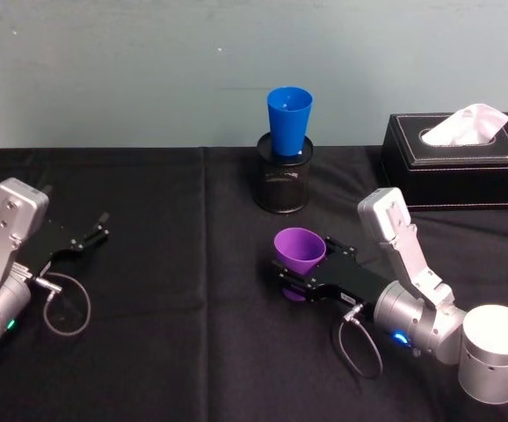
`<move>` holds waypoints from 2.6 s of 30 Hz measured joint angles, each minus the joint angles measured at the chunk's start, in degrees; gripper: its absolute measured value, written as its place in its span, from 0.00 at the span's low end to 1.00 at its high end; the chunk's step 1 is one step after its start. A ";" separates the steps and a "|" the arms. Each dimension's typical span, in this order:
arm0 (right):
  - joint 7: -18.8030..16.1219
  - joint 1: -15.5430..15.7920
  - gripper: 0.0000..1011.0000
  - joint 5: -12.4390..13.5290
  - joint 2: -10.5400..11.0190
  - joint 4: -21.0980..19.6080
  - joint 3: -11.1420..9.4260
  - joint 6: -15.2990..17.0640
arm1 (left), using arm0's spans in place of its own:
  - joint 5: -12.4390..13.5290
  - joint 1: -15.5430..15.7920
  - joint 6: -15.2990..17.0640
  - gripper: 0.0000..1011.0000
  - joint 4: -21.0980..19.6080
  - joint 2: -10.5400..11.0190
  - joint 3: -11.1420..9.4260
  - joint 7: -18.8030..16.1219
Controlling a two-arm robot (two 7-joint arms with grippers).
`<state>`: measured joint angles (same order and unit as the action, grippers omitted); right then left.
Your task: Pick up one cup with a gripper and tap it against the other cup.
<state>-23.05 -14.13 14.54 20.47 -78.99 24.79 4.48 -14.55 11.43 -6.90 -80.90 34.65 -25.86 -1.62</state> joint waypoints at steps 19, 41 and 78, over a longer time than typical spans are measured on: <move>0.01 -0.06 0.99 0.04 0.08 -0.10 0.13 0.20 | 0.00 0.00 0.00 0.99 0.00 0.00 0.00 0.00; 0.13 1.80 0.99 -0.48 -0.95 -2.22 -2.26 -7.27 | 0.00 0.00 0.00 0.99 0.00 0.00 0.00 0.00; 23.15 4.62 0.99 -9.17 -10.07 -5.81 -13.79 2.12 | 0.00 0.00 0.00 0.99 0.00 0.00 0.00 0.00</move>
<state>0.10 -9.51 5.38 10.39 -84.80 11.00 6.60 -14.55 11.43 -6.90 -80.90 34.65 -25.86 -1.62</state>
